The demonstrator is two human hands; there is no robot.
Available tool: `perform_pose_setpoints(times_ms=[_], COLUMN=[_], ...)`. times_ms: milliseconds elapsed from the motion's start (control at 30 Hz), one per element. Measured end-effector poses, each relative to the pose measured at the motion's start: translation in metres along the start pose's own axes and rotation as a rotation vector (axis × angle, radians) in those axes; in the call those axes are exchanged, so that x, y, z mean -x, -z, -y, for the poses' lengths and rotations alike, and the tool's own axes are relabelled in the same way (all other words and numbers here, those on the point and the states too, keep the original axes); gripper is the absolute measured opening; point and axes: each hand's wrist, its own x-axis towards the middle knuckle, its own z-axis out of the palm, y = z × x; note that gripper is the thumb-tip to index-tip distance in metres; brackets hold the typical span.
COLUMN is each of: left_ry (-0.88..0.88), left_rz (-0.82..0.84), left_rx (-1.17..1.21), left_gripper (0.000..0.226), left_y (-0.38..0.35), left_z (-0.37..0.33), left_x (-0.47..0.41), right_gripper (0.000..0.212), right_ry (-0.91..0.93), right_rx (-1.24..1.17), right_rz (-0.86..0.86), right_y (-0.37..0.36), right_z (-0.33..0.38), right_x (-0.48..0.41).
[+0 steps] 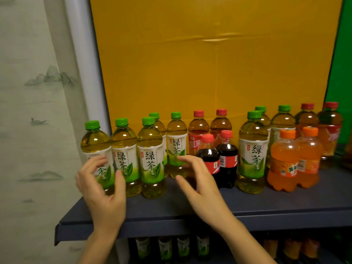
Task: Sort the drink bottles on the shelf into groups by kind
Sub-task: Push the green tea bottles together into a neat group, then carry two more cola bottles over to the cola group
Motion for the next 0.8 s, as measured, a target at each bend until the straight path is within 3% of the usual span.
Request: perform_pose_setpoints(times_ms=[100, 167, 300, 367, 500, 633, 800], left_ry=[0.081, 0.190, 0.360, 0.457, 0.588, 0.591, 0.603], left_rz=[0.192, 0.331, 0.651, 0.734, 0.774, 0.749, 0.667], left_rx=[0.177, 0.208, 0.192, 0.217, 0.322, 0.371, 0.352], left_gripper=[0.022, 0.032, 0.078, 0.095, 0.104, 0.076, 0.069], left_y=[-0.024, -0.046, -0.094, -0.115, -0.139, -0.143, -0.136], left_z=[-0.029, -0.042, -0.054, -0.053, -0.045, -0.041, -0.042], left_x=[0.010, 0.019, 0.037, 0.042, 0.044, 0.044, 0.046], right_gripper=[0.033, 0.035, 0.043, 0.049, 0.060, 0.061, 0.064], right_ry=[0.014, 0.002, -0.069, -0.093, -0.110, -0.092, -0.050], right_rx=[0.057, 0.121, 0.242, 0.286, 0.331, 0.290, 0.296], right_rz=[-0.214, -0.331, -0.376, -0.346, -0.279, -0.289, -0.311], right_y=[0.034, 0.051, 0.066, 0.066, 0.061, 0.058, 0.057], right_z=[-0.013, -0.023, -0.046, -0.054, -0.060, -0.063, -0.065], right_x=[0.001, -0.003, -0.007, -0.009, -0.014, -0.019, -0.018])
